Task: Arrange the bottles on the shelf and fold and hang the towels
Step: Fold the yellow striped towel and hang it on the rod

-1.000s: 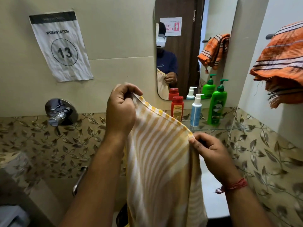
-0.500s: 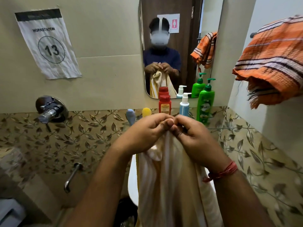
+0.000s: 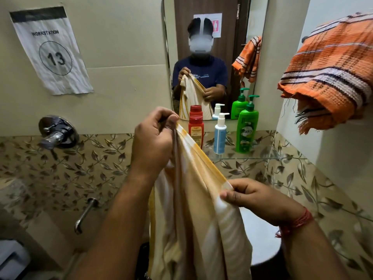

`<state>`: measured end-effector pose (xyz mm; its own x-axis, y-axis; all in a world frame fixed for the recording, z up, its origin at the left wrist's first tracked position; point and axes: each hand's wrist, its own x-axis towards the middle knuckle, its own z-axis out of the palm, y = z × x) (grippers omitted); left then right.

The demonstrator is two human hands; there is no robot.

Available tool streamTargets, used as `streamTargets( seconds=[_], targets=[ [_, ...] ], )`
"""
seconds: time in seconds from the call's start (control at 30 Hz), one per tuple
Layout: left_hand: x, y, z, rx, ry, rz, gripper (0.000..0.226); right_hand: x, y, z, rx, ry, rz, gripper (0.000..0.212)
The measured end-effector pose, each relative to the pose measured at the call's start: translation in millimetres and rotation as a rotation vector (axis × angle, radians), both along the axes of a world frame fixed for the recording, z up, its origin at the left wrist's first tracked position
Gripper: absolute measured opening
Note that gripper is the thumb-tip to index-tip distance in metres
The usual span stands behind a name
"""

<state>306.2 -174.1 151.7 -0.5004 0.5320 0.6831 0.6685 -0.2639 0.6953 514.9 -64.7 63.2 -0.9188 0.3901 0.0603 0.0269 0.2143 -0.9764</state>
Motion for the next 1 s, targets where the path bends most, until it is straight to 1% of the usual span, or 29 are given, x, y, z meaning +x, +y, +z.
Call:
streamTargets(
  seconds=[0.07, 0.1, 0.13, 0.2, 0.27, 0.37, 0.43, 0.5, 0.57, 0.63, 0.7, 0.77, 0.8, 0.83, 0.9, 0.93, 1.0],
  targets=[
    [-6.3, 0.7, 1.4, 0.012, -0.002, 0.050, 0.011, 1.3, 7.2, -4.9, 0.078, -0.037, -0.008, 0.041],
    [-9.8, 0.9, 1.3, 0.010, 0.000, 0.067, 0.012, 1.1, 10.1, -4.2, 0.118, -0.044, -0.038, 0.048],
    [-12.8, 0.8, 1.0, 0.011, -0.004, 0.080, 0.013, 0.7, 12.2, -2.6, 0.163, -0.044, -0.076, 0.049],
    [-17.7, -0.1, 1.9, 0.013, -0.020, 0.072, 0.017, -4.4, 12.9, 0.6, 0.251, 0.000, -0.136, 0.033],
    [-17.5, -1.6, 4.9, -0.017, -0.022, 0.003, 0.019, -17.8, 2.7, 6.0, 0.370, 0.096, -0.165, 0.019],
    [-14.0, -2.2, 9.5, -0.053, 0.017, -0.135, 0.019, -52.0, -25.9, 13.9, 0.617, 0.258, -0.144, 0.010],
    [-16.5, -2.4, 11.2, -0.070, 0.039, -0.188, 0.020, -76.1, -44.5, 12.6, 0.796, 0.265, -0.101, 0.010],
    [-22.1, -3.5, 12.1, -0.079, 0.031, -0.212, 0.020, -91.5, -57.3, 8.7, 0.839, 0.171, -0.070, 0.013],
    [-30.7, -5.3, 11.9, -0.060, 0.010, -0.207, 0.018, -98.9, -62.4, 3.5, 0.739, 0.024, -0.017, 0.008],
    [-39.2, -6.5, 11.4, -0.037, -0.014, -0.191, 0.015, -101.8, -59.8, -5.1, 0.656, -0.128, 0.026, 0.017],
    [-48.1, -6.3, 10.3, -0.019, -0.028, -0.185, 0.015, -106.2, -52.8, -14.5, 0.732, -0.229, -0.003, 0.020],
    [-55.8, -5.5, 9.5, -0.003, -0.030, -0.178, 0.017, -111.7, -47.9, -21.9, 0.883, -0.300, -0.120, 0.026],
    [-58.4, -4.7, 9.4, 0.004, -0.031, -0.176, 0.018, -114.4, -47.8, -23.2, 0.938, -0.290, -0.211, 0.028],
    [-61.0, -4.0, 9.6, 0.009, -0.034, -0.174, 0.019, -118.1, -49.1, -23.6, 0.979, -0.222, -0.313, 0.027],
    [-64.8, -2.6, 10.0, 0.019, -0.038, -0.176, 0.020, -125.4, -54.2, -21.7, 1.031, -0.012, -0.486, 0.022],
    [-66.5, -1.9, 10.3, 0.023, -0.037, -0.181, 0.020, -129.2, -56.3, -20.8, 1.038, 0.077, -0.558, 0.020],
    [-69.7, -0.8, 11.0, 0.029, -0.038, -0.192, 0.020, -136.5, -55.1, -21.5, 0.991, 0.174, -0.644, 0.020]
  ],
)
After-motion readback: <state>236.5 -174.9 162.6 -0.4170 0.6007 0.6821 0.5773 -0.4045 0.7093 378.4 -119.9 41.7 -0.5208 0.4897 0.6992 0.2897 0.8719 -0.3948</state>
